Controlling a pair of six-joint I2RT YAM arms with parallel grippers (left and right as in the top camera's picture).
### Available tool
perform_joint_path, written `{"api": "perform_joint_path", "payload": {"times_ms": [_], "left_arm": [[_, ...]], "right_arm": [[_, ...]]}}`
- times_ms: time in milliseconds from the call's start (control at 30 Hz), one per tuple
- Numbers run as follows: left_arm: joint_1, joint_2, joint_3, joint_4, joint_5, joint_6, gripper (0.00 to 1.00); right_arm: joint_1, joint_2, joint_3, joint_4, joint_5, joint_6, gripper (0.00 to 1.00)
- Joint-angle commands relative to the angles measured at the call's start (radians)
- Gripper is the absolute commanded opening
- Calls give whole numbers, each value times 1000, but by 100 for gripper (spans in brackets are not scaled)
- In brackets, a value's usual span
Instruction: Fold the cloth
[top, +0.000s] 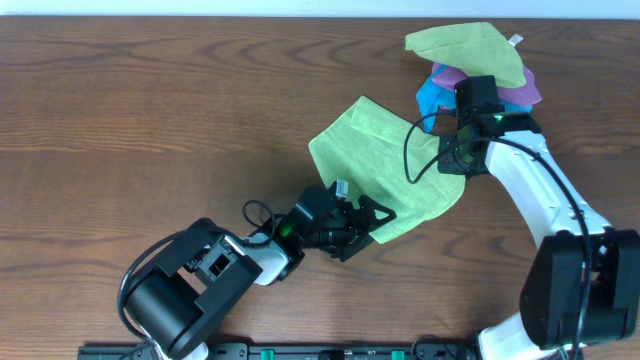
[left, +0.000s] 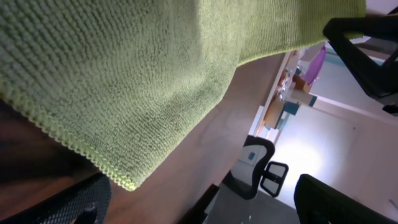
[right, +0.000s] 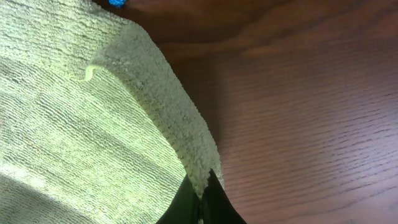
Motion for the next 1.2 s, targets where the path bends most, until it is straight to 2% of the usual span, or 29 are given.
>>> {"api": "perform_joint_path", "payload": {"times_ms": [0, 133, 867, 900, 1000, 1067, 1100, 1133, 1167], "left_arm": [[-1, 12, 15, 2, 6, 21, 96], [-28, 13, 15, -34, -43, 16, 95], [-68, 68, 38, -19, -180, -29, 100], [-72, 73, 43, -19, -185, -29, 95], [-79, 99, 62, -19, -187, -27, 94], [-79, 124, 80, -18, -180, -28, 88], [-79, 135, 90, -18, -172, -27, 81], [-79, 142, 100, -18, -161, -27, 67], [-79, 147, 108, -14, -152, -27, 46]], "right_arm": [[-4, 7, -7, 3, 0, 19, 2], [-4, 7, -7, 3, 0, 19, 1], [-4, 7, -7, 2, -26, 19, 2], [-4, 7, -7, 2, -27, 19, 2], [-4, 7, -7, 2, -27, 19, 2], [-4, 7, -7, 2, -26, 19, 2], [-4, 7, -7, 2, -26, 19, 2], [-4, 7, -7, 0, -26, 19, 1], [-4, 7, -7, -2, -26, 19, 1]]}}
